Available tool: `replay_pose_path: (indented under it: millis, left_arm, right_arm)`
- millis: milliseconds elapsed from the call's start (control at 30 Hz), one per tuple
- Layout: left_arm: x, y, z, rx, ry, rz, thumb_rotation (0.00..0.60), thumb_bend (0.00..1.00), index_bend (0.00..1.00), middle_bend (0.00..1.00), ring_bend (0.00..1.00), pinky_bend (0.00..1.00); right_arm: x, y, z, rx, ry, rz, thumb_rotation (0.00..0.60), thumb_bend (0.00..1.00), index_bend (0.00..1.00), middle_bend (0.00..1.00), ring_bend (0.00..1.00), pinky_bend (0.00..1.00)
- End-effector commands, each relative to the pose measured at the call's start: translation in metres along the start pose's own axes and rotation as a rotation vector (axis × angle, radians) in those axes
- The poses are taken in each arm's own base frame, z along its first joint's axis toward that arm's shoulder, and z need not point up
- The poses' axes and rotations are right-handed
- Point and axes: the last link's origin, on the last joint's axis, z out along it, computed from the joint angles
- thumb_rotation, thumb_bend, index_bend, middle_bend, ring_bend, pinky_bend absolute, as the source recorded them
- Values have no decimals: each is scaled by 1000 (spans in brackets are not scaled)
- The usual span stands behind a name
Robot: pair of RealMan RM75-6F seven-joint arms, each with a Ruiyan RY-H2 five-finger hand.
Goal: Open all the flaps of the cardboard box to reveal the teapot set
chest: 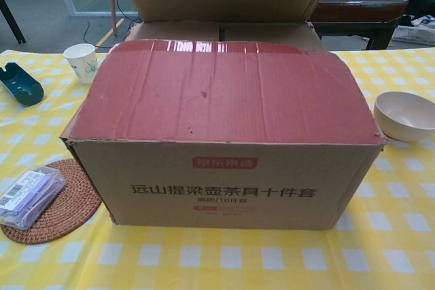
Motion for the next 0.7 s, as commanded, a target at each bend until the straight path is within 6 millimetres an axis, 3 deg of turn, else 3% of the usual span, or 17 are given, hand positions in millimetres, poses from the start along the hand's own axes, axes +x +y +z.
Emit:
replay_pose_path:
  millis: [33, 367, 700]
  left_arm:
    - [0, -1, 0, 3, -2, 0, 600, 394, 360, 243, 129, 0]
    - [-2, -4, -3, 14, -8, 2, 600, 394, 361, 243, 129, 0]
    - [-5, -7, -7, 26, -19, -3, 600, 394, 365, 243, 129, 0]
  right_arm:
    - [15, 4, 20, -35, 29, 3, 600, 274, 0, 34, 0, 158]
    - [26, 16, 58, -145, 38, 11, 600, 275, 0, 34, 0, 157]
    - [18, 32, 75, -250, 7, -15, 600, 273, 0, 34, 0, 153]
